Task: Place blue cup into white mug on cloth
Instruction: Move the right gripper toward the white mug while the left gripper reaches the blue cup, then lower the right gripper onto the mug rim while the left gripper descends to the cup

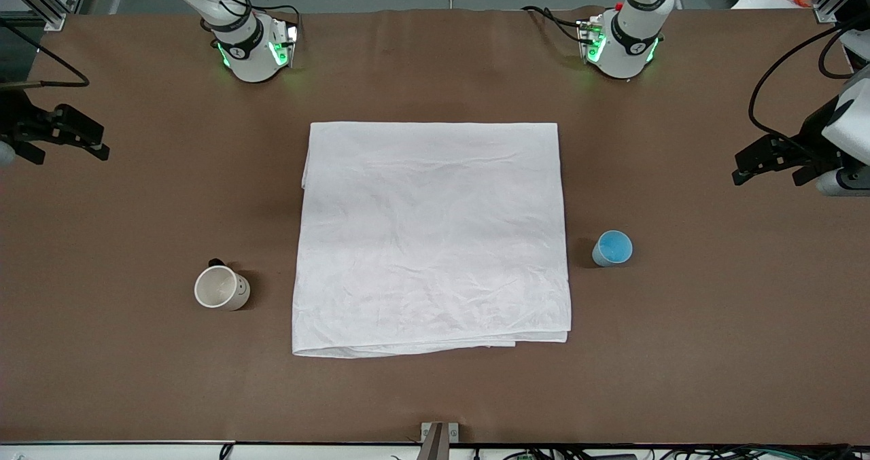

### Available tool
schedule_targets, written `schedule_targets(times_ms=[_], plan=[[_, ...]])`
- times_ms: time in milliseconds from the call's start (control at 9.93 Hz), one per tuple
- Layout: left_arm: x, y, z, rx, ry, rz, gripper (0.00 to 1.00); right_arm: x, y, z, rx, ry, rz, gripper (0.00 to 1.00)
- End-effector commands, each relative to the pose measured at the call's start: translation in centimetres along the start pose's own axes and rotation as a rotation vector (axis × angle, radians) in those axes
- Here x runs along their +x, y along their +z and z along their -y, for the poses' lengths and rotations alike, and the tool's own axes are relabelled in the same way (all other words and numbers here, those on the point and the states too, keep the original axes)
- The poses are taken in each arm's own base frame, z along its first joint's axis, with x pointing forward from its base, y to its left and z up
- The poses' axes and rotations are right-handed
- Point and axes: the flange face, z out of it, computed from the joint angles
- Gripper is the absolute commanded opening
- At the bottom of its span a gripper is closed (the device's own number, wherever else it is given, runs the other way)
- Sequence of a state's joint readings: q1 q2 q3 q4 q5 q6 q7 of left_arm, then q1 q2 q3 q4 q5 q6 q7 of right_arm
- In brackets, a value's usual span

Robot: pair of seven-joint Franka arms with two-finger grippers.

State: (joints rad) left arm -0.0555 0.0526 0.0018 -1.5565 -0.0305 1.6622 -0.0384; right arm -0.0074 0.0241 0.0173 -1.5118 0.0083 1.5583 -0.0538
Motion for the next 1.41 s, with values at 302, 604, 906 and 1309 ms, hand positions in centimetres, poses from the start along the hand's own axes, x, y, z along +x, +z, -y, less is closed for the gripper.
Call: schedule_targets(times_ms=[302, 604, 906, 1309], plan=[[2.5, 8.1, -4.5, -0.009, 0.085, 0.128, 0.99, 0.5, 13.5, 1.3, 0.034, -0.104, -0.079, 1.00], [4.5, 16.2, -9.3, -0.021, 0.151, 0.160, 0.99, -0.3, 19.2, 0.7, 0.012, -0.190, -0.142, 1.00], [3.7, 23.8, -12.6, 0.041, 0.188, 0.149, 0.99, 0.4, 24.4, -0.1, -0.017, -0.266, -0.206, 1.00], [1.0, 31.8, -14.6, 0.085, 0.155, 0.123, 0.99, 1.7, 31.5, -3.3, -0.037, -0.316, -0.199, 0.99]])
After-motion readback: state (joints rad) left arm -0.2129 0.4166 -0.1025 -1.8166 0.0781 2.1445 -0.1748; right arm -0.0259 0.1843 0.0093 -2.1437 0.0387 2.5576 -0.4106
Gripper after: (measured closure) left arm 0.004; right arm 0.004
